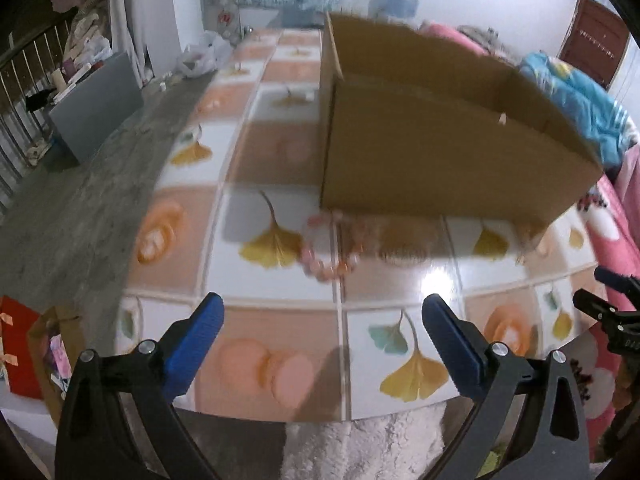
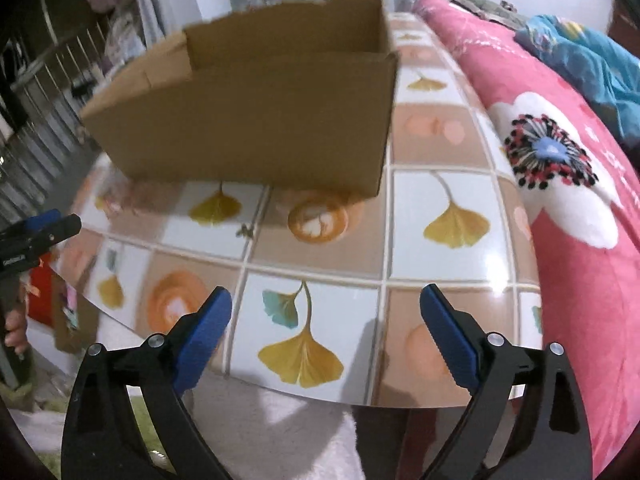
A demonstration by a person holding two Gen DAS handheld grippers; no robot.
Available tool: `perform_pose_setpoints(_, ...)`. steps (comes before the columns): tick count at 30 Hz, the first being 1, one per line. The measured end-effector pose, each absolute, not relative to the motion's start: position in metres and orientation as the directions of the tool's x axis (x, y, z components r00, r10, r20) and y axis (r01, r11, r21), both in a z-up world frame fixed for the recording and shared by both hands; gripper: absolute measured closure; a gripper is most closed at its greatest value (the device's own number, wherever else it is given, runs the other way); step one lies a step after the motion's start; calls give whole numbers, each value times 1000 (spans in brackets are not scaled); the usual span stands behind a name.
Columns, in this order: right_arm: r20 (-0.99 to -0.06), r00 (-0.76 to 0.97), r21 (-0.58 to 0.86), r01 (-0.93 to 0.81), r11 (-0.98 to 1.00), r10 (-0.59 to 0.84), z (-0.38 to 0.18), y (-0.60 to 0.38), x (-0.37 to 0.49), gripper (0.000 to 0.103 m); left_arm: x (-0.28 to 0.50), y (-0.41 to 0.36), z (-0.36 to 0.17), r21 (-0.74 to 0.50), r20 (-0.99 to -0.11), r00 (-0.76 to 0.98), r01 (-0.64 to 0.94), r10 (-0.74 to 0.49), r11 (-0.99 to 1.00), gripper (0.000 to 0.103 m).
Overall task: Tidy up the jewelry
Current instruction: 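Move the left gripper toward the pink bead bracelet beside the box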
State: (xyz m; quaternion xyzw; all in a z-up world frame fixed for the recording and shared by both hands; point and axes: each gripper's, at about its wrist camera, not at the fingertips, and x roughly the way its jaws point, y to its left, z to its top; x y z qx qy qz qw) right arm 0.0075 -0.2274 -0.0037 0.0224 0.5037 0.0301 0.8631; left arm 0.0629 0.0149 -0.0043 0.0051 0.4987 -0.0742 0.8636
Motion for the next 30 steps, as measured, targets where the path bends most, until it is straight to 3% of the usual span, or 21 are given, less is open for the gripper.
perform_pose_setpoints(13, -905, 424, 10, -21, 1000, 18, -36, -219, 12, 8, 65, -18, -40, 37, -900, 435, 171, -42, 985, 6)
perform_pose_setpoints(30, -906, 424, -9, -15, 1000, -1, -39, -213, 16, 8, 58, -23, -39, 35, -886, 462, 136, -32, 990, 6)
